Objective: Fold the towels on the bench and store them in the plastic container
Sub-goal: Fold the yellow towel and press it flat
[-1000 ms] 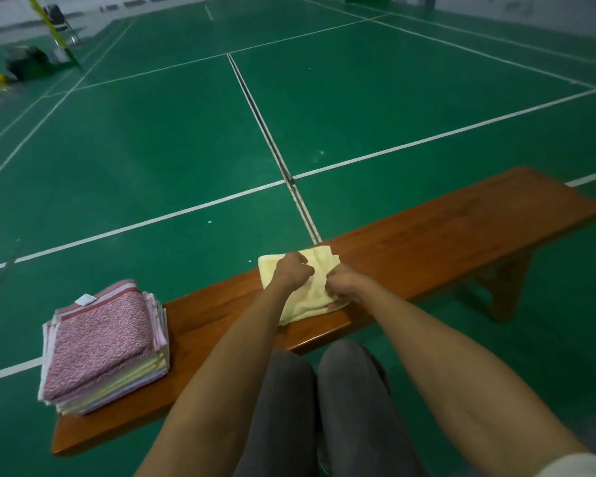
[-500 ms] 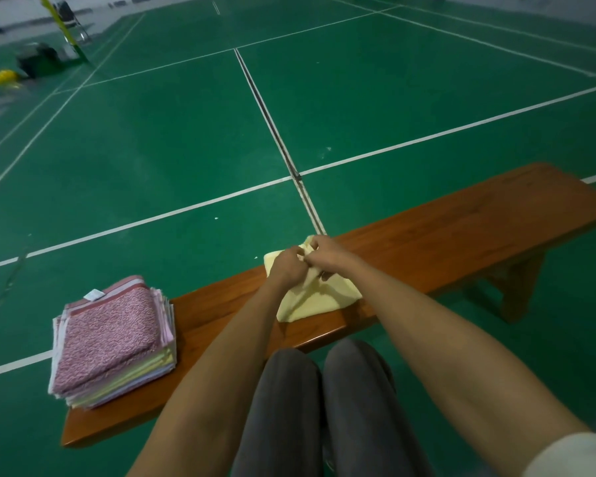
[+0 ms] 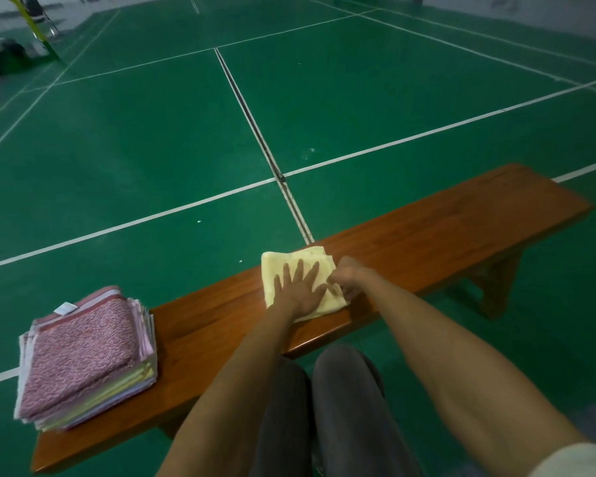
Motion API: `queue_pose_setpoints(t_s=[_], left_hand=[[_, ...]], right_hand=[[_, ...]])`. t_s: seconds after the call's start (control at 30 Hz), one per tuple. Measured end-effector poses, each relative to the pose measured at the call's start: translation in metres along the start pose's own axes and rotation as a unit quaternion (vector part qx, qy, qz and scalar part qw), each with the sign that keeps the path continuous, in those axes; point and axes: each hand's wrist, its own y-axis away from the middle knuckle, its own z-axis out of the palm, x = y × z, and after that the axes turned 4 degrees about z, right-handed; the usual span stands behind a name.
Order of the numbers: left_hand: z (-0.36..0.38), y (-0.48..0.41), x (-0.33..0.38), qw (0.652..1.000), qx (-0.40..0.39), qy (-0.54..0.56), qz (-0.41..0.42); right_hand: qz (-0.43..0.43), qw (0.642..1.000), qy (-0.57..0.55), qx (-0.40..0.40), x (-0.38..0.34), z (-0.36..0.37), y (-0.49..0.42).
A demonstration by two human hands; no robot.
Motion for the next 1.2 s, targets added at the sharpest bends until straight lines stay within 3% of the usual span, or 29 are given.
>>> queue_pose_setpoints(t_s=[0.13, 0.23, 0.33, 0.4, 0.5, 0.6, 0.7, 0.9, 1.2], left_hand=[[-0.005, 0.008, -0.017, 0.981, 0.159, 0.025, -0.107], [-0.013, 0.013, -0.027, 0.915, 0.227, 0.217, -0.254], [-0.029, 0.015, -0.033, 0.822, 0.181, 0.434, -0.320], [-0.039, 0.019, -0.033, 0.786, 0.121, 0.513, -0.323], [-0.045, 0.022, -0.035, 0.772, 0.066, 0.558, -0.297], [-0.046, 0.026, -0.040, 0.756, 0.080, 0.586, -0.282], [-0.049, 0.035, -0.046, 0.711, 0.046, 0.655, -0.251], [-0.073, 0.057, -0.055, 0.778, 0.054, 0.571, -0.257], [-0.110, 0.091, -0.093, 0.780, 0.138, 0.555, -0.256]], right_hand=[[-0.014, 0.997, 0.023, 0.074, -0.012, 0.011, -0.014], [0.000, 0.996, -0.025, 0.088, -0.019, 0.023, -0.019], [0.029, 0.990, -0.134, 0.041, -0.027, 0.031, -0.020], [0.031, 0.986, -0.160, 0.030, -0.028, 0.035, -0.019], [0.051, 0.976, -0.212, -0.007, -0.029, 0.036, -0.015], [0.067, 0.970, -0.223, -0.075, -0.028, 0.027, -0.002], [0.064, 0.963, -0.226, -0.130, -0.030, 0.018, 0.009], [0.023, 0.980, -0.162, -0.115, -0.052, 0.014, 0.034], [0.000, 0.986, -0.145, -0.084, -0.092, 0.032, 0.042]])
